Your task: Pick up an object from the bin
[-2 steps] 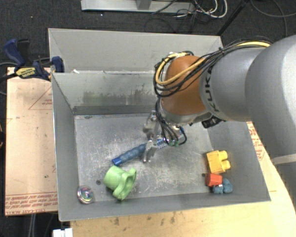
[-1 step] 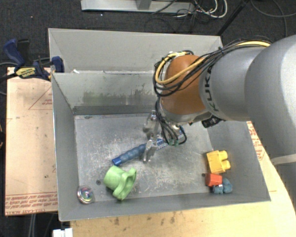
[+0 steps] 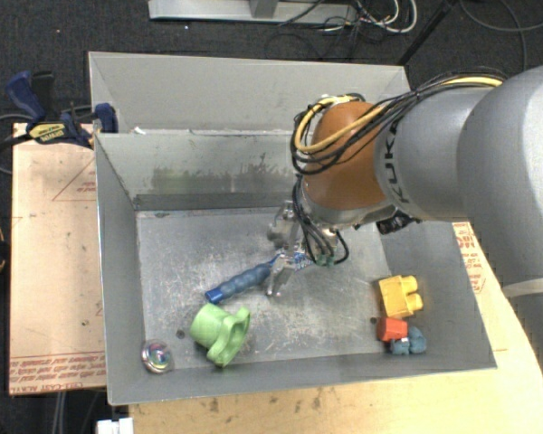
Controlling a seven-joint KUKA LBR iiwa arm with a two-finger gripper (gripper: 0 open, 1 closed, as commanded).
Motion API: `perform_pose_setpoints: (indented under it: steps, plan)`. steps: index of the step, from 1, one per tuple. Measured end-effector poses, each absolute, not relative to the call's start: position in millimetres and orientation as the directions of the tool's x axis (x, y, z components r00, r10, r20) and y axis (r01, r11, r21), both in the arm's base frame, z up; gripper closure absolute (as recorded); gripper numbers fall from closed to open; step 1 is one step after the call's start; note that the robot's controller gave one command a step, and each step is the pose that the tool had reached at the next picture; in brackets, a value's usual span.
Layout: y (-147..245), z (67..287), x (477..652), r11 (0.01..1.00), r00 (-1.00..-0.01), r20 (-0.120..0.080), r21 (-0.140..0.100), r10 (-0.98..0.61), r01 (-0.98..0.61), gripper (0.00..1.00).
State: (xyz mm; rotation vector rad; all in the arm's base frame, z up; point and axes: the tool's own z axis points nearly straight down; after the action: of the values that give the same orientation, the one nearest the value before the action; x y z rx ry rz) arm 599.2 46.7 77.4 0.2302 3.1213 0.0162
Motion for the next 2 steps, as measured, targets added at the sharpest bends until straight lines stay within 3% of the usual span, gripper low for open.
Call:
perform_pose_setpoints:
  steps: [1, 2]
  plan:
    - [45.4, 78.7, 600.5, 0.989, -0.989, -0.016, 0.009, 0.146, 0.146, 1.0]
    - [46.3, 154.2, 602.6, 0.99, -0.989, -0.008, 0.003, 0.144, 0.144, 1.0]
